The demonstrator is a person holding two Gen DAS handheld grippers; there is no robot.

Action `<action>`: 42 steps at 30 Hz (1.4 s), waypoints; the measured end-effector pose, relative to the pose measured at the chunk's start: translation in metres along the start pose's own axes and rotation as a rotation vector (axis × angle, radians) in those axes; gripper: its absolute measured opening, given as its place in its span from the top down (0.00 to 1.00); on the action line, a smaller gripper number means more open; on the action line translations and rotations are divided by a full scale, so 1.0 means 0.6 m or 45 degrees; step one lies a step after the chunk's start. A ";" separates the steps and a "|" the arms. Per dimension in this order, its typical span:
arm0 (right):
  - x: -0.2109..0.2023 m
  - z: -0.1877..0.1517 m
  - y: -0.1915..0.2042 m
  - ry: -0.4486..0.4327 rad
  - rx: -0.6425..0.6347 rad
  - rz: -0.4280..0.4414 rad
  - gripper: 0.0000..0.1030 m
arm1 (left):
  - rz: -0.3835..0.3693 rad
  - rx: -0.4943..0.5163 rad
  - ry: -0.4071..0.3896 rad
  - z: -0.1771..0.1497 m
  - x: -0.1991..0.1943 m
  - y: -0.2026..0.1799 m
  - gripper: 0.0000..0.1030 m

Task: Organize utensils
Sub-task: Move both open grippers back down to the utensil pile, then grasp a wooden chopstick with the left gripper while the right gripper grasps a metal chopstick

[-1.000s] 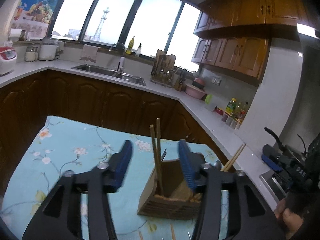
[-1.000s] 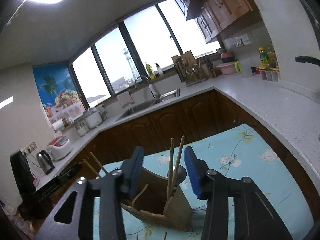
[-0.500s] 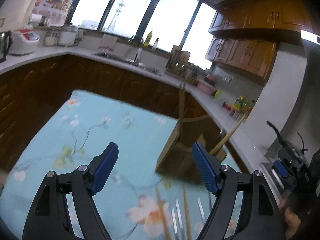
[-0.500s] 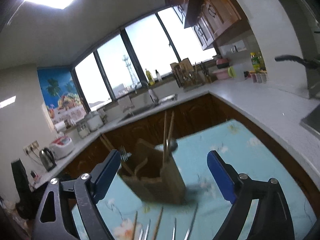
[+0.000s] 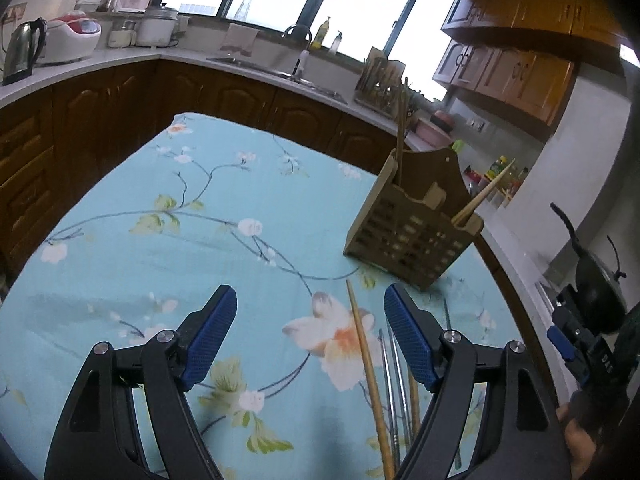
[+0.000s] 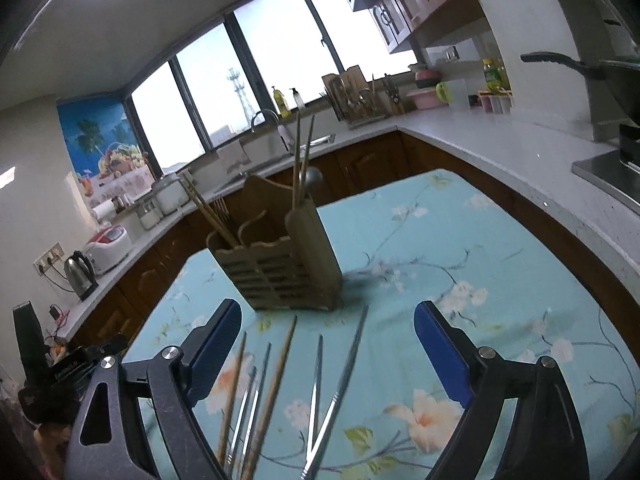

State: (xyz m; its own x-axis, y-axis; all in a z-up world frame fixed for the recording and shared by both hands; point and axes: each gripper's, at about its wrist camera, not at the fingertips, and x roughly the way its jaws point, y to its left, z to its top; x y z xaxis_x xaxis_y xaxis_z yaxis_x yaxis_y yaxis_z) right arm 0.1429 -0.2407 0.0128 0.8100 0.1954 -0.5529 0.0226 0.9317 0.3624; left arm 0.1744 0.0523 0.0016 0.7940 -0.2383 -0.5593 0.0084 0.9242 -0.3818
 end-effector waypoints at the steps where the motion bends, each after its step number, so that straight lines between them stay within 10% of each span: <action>1: 0.000 -0.005 -0.002 0.007 -0.002 -0.002 0.12 | -0.003 0.001 0.006 -0.003 0.001 0.000 0.24; 22: 0.062 -0.014 -0.010 0.135 -0.052 -0.027 0.15 | -0.002 0.101 0.148 0.004 0.065 -0.040 0.24; 27: 0.095 -0.015 -0.014 0.203 -0.059 -0.050 0.29 | -0.009 0.126 0.201 0.007 0.093 -0.052 0.25; 42: 0.231 -0.016 -0.029 0.445 -0.084 -0.095 0.61 | 0.001 0.260 0.443 0.008 0.227 -0.098 0.70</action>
State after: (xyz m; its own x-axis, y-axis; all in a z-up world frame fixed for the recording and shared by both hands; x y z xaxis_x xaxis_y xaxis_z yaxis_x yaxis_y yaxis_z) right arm 0.2492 -0.2267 -0.0776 0.5581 0.2080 -0.8033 0.0271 0.9630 0.2681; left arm 0.2851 -0.0329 -0.0489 0.5412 -0.2923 -0.7885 0.1563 0.9563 -0.2472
